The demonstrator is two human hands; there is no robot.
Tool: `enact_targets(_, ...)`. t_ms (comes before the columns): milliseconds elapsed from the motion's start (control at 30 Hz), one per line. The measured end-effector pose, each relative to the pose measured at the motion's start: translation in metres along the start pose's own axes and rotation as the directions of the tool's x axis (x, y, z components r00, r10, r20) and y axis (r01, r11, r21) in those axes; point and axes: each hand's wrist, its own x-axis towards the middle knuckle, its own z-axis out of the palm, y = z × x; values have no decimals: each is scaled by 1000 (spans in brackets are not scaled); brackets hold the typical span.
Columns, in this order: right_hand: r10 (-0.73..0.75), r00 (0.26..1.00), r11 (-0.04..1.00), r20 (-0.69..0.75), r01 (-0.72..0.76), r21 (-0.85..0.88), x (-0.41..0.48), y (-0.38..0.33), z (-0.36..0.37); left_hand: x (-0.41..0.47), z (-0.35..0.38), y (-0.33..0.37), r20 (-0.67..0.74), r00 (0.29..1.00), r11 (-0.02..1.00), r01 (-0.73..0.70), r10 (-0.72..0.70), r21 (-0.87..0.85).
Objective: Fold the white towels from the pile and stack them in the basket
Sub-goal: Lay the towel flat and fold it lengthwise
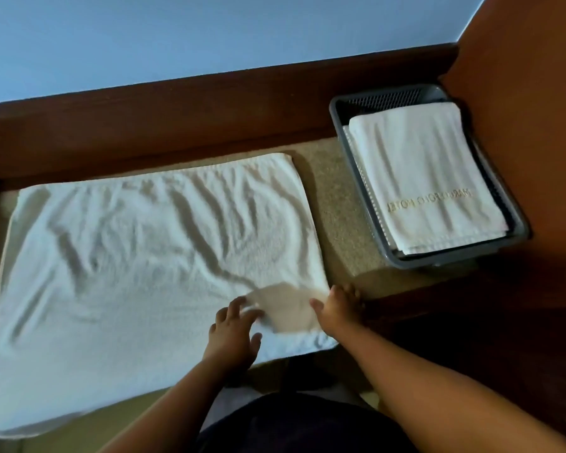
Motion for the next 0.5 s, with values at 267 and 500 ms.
enact_targets(267, 67, 997, 998, 31, -67, -15, 23, 12, -23, 24, -13, 14, -79, 994, 996, 77, -79, -38)
enact_targets(500, 91, 975, 988, 201, -114, 104, 71, -35, -62, 47, -37, 15, -158, 982, 995, 99, -102, -24)
